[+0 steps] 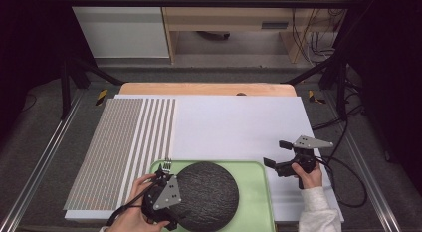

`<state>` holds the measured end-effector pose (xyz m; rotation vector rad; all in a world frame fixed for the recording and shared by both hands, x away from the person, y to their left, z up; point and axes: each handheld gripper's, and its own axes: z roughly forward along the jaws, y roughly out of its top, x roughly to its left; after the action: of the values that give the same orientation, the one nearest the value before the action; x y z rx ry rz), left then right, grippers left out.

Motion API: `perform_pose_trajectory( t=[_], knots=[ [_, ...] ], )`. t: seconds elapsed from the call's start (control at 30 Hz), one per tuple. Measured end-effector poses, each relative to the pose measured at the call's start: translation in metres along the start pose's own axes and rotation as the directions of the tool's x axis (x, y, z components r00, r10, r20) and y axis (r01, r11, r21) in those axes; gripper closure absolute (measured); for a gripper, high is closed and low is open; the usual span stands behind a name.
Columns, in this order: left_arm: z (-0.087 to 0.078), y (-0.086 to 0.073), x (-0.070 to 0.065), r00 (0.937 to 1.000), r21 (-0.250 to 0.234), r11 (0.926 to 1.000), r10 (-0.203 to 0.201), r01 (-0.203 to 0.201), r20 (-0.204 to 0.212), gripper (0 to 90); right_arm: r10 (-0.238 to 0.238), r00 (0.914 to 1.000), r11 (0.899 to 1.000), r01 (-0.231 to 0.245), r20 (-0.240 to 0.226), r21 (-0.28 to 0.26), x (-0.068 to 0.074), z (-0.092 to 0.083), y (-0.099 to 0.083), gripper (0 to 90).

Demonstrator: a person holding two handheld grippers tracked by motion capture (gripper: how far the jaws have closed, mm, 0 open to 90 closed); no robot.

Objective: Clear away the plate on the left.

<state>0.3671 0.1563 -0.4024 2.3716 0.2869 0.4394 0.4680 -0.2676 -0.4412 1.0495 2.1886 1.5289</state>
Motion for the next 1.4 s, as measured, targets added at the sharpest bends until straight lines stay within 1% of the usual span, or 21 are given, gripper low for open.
perform_pose_trajectory(
  t=[0.17,0.23,0.37,0.4,0.43,0.5,0.53,0.63,0.67,0.7,0.83,0.9,0.93,1.0,1.03,1.07,1.23,1.27,1.3,1.37,1.4],
  knots=[
    [-0.005,-0.009,0.016,0.9976,-0.016,0.9982,-0.059,0.058,-0.037,4.0,-0.001,1.0,1.0,0.001,0.001,0.003,0.0,0.0,0.0,0.9],
    [-0.009,-0.018,0.028,0.9919,-0.031,0.9942,-0.105,0.103,-0.071,4.0,-0.001,1.0,1.0,0.001,0.002,0.003,0.0,0.0,0.0,0.9],
    [-0.014,-0.03,0.042,0.9805,-0.066,0.9829,-0.177,0.172,-0.086,3.9,0.0,1.0,1.0,0.0,0.002,0.003,0.0,0.0,0.0,0.9],
    [-0.014,-0.03,0.042,0.9805,-0.066,0.9829,-0.177,0.172,-0.086,3.9,0.0,1.0,1.0,0.0,0.002,0.003,0.0,0.0,0.0,0.9],
    [-0.015,-0.036,0.048,0.9739,-0.077,0.9772,-0.205,0.198,-0.097,3.9,0.0,1.0,1.0,0.0,0.001,0.004,0.0,0.001,0.0,0.9],
    [-0.017,-0.043,0.055,0.967,-0.089,0.9711,-0.231,0.221,-0.109,3.9,0.0,1.0,1.0,0.0,0.002,0.005,0.0,0.001,0.0,0.9],
    [-0.017,-0.043,0.055,0.967,-0.089,0.9711,-0.231,0.221,-0.109,3.8,0.0,1.0,1.0,0.0,0.002,0.004,0.0,0.0,0.0,0.9],
    [-0.019,-0.055,0.066,0.9515,-0.109,0.9558,-0.285,0.273,-0.116,3.8,0.0,1.0,1.0,0.0,0.002,0.005,0.0,0.0,0.0,0.9],
    [-0.019,-0.055,0.066,0.9515,-0.109,0.9558,-0.285,0.273,-0.116,3.8,0.0,1.0,1.0,0.0,0.002,0.005,0.0,0.0,0.0,0.9],
    [-0.021,-0.063,0.071,0.9391,-0.12,0.9441,-0.321,0.307,-0.122,3.8,-0.001,1.0,1.0,0.001,0.001,0.005,0.0,0.0,0.0,0.9],
    [-0.025,-0.078,0.081,0.9118,-0.152,0.9186,-0.386,0.365,-0.141,3.7,0.0,1.0,1.0,0.0,0.001,0.007,0.0,0.0,0.0,0.9],
    [-0.027,-0.086,0.085,0.8952,-0.169,0.9012,-0.423,0.399,-0.141,3.8,0.0,1.0,1.0,0.0,0.001,0.007,0.0,0.0,0.0,0.9],
    [-0.027,-0.086,0.085,0.8952,-0.169,0.9012,-0.423,0.399,-0.141,3.7,0.0,1.0,1.0,0.0,0.001,0.007,0.0,0.0,0.0,0.9],
    [-0.029,-0.097,0.09,0.8784,-0.183,0.8869,-0.452,0.424,-0.155,3.7,0.001,1.0,1.0,-0.001,0.001,0.01,0.0,0.001,0.0,0.9],
    [-0.029,-0.097,0.09,0.8784,-0.183,0.8869,-0.452,0.424,-0.155,3.7,0.0,1.0,1.0,0.0,0.0,0.009,0.0,0.001,0.0,0.9],
    [-0.03,-0.106,0.094,0.8654,-0.192,0.8776,-0.471,0.439,-0.172,3.7,0.002,1.0,1.0,-0.002,0.0,0.011,0.0,0.001,-0.001,0.9],
    [-0.028,-0.124,0.102,0.846,-0.207,0.8632,-0.497,0.461,-0.192,3.7,0.003,1.0,1.0,-0.003,0.002,0.015,-0.001,0.001,-0.001,0.8],
    [-0.028,-0.126,0.103,0.8433,-0.212,0.86,-0.502,0.464,-0.191,3.7,0.003,1.0,1.0,-0.003,0.003,0.015,-0.001,0.001,-0.001,0.8],
    [-0.027,-0.129,0.105,0.8444,-0.217,0.8607,-0.5,0.461,-0.192,3.6,0.003,1.0,1.0,-0.003,0.004,0.018,-0.001,0.001,-0.001,0.9],
    [-0.026,-0.134,0.108,0.8375,-0.213,0.8558,-0.51,0.472,-0.196,3.5,0.003,1.0,1.0,-0.003,0.003,0.023,-0.001,0.002,-0.002,0.9],
    [-0.025,-0.137,0.109,0.8379,-0.214,0.8578,-0.507,0.467,-0.202,3.4,0.004,1.0,1.0,-0.004,0.002,0.023,-0.001,0.002,-0.002,0.9]
  ],
)
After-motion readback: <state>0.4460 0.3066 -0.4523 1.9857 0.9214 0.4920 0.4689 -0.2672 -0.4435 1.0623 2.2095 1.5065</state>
